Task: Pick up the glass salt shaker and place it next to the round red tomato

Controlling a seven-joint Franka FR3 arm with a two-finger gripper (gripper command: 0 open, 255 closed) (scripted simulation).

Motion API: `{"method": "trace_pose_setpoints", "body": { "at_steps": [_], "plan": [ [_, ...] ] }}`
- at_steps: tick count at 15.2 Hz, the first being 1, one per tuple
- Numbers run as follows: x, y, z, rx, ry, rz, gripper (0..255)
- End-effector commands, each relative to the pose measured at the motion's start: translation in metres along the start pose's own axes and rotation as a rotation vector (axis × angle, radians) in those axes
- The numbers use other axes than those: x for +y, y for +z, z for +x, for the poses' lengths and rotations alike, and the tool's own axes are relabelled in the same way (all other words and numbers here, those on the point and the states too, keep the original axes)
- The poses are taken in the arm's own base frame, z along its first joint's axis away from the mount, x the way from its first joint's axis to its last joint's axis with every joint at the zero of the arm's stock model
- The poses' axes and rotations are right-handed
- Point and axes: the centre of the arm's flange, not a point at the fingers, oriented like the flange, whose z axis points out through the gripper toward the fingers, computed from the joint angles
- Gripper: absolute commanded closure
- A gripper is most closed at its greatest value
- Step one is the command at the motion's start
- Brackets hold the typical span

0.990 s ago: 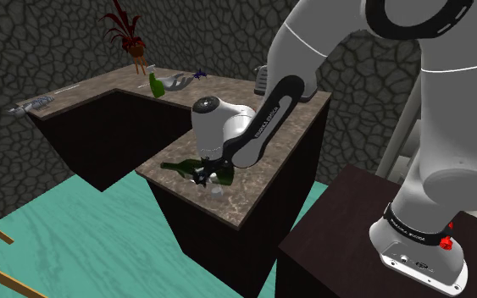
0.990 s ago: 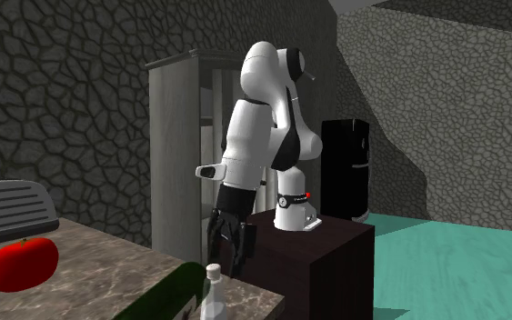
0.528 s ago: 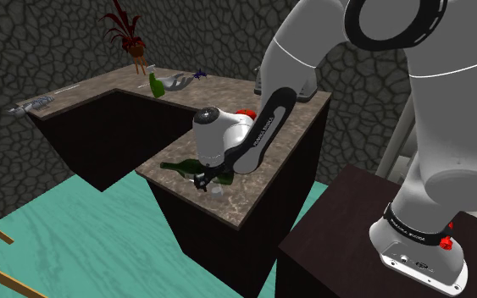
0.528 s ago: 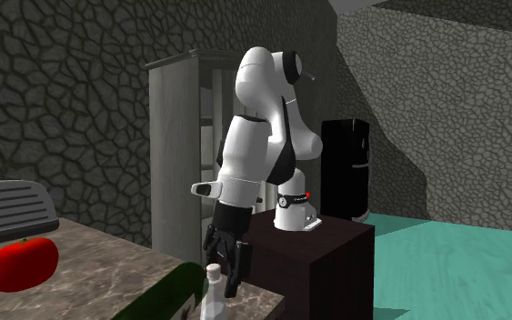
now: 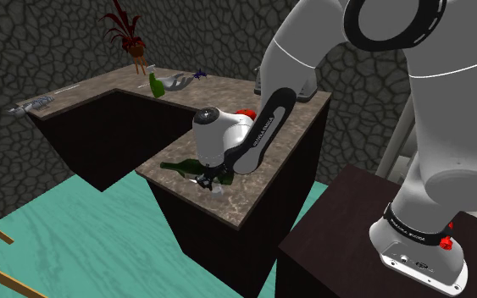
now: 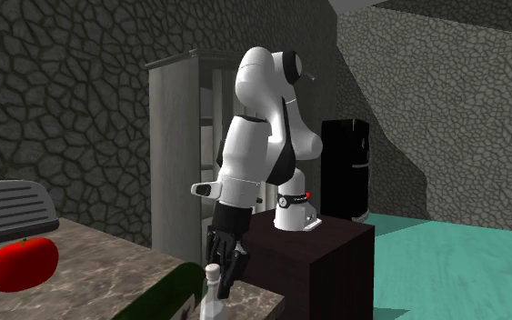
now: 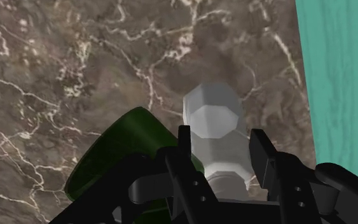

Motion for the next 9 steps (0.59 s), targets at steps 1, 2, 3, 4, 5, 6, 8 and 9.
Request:
{"method": "trace_pose_setpoints", "body": {
  "at_steps": [1,2,3,4,5,6,8,9],
  "plan": [
    [0.0000,0.0007,-0.0005,-0.001,0.000,0.000,255],
    [0.0000,0.0005,-0.0006,-0.001,0.000,0.000,255],
    [-0.0001,0.0005,-0.0005,-0.001,0.000,0.000,255],
    [-0.0002,0.0006,-0.0005,-0.001,0.000,0.000,255],
    [-0.0001,0.0007,-0.0004,-0.001,0.000,0.000,255],
    [-0.0001,0.0007,-0.0004,-0.001,0.000,0.000,255],
    [-0.0002,0.0010,-0.0005,-0.001,0.000,0.000,255],
    [0.0000,-0.0041,0.0006,-0.001,0.000,0.000,255]
  ]
}}
